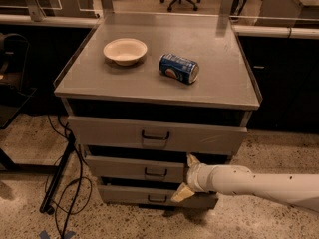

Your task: Open middle drawer

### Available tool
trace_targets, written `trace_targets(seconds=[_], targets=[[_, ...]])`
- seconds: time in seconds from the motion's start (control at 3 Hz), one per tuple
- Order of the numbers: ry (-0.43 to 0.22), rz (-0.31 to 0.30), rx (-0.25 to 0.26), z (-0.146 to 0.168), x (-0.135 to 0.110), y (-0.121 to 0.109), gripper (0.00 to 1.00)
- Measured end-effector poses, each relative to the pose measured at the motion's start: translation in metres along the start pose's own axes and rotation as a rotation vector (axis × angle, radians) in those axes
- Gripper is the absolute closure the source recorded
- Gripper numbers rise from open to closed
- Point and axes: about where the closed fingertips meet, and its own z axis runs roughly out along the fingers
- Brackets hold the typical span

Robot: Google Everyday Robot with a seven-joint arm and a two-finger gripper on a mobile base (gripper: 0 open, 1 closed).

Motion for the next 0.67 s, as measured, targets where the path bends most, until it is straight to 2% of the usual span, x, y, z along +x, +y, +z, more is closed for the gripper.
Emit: trace_targets(seconds=[0.67], targets=[[-0.005,0.009,0.021,0.027,0.027,-0.018,0.00]])
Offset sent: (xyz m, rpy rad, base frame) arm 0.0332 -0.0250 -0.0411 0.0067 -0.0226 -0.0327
